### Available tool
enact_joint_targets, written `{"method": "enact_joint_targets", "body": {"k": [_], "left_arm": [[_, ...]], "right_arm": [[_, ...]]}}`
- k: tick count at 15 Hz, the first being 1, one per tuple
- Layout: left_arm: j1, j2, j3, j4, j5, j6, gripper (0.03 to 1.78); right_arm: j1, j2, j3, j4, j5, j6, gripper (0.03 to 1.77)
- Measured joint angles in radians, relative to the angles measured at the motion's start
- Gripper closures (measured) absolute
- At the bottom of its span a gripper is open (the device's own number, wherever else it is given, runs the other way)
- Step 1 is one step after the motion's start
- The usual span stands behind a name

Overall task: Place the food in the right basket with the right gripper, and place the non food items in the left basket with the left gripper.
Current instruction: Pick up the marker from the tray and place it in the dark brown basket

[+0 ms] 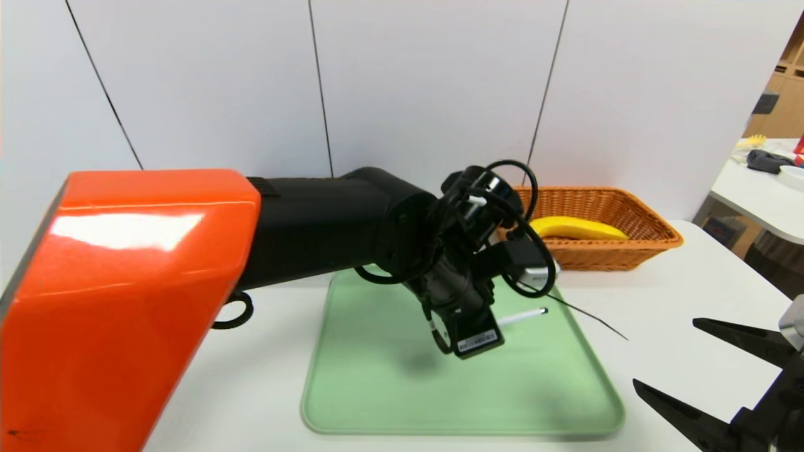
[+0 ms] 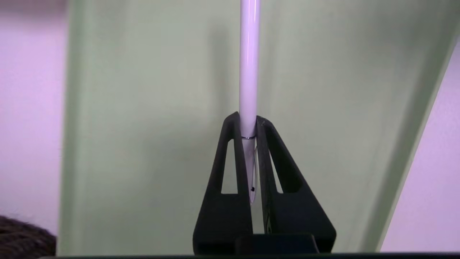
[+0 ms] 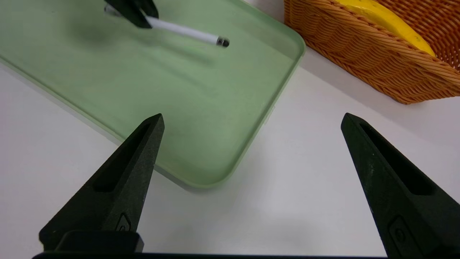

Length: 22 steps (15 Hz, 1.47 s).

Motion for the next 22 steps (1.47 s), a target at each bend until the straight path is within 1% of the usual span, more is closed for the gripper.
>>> {"method": "enact_joint_targets", "body": {"k": [1, 2, 5, 7, 10, 12, 14, 15, 16, 18, 22], "left_arm": [[0.004, -0.018, 0.001, -0.034, 0.004, -0.023, 1.66], [0.008, -0.034, 0.004, -0.079, 0.020, -0.049, 1.66], [0.016, -0.067, 0.018, -0.223, 0.113, -0.091, 1.66], [0.019, -0.091, 0.041, -0.297, 0.148, -0.140, 1.66], [0.019, -0.111, 0.072, -0.449, 0.266, -0.201, 1.66], [0.020, -0.124, 0.115, -0.588, 0.317, -0.222, 1.66], [0.020, -0.139, 0.156, -0.691, 0.388, -0.241, 1.66], [0.027, -0.146, 0.176, -0.720, 0.414, -0.248, 1.66], [0.039, -0.154, 0.198, -0.740, 0.424, -0.253, 1.66], [0.080, -0.173, 0.239, -0.746, 0.428, -0.253, 1.66], [0.206, -0.198, 0.272, -0.743, 0.423, -0.233, 1.66]], "right_arm": [[0.001, 0.004, -0.002, -0.001, 0.000, 0.000, 0.10], [0.003, 0.008, -0.004, -0.002, 0.000, -0.001, 0.10], [0.004, 0.018, -0.014, -0.001, -0.001, -0.004, 0.10], [0.005, 0.023, -0.024, -0.002, 0.000, -0.003, 0.10], [0.005, 0.028, -0.029, 0.000, 0.000, -0.005, 0.10], [0.006, 0.031, -0.030, -0.001, 0.000, -0.004, 0.10], [0.006, 0.033, -0.034, -0.001, 0.000, -0.004, 0.10], [0.006, 0.033, -0.037, -0.001, 0.000, -0.005, 0.10], [0.006, 0.033, -0.040, 0.000, 0.000, -0.007, 0.10], [0.008, 0.034, -0.047, 0.000, 0.000, -0.013, 0.10], [0.014, 0.033, -0.049, -0.001, -0.004, -0.026, 0.10]]}}
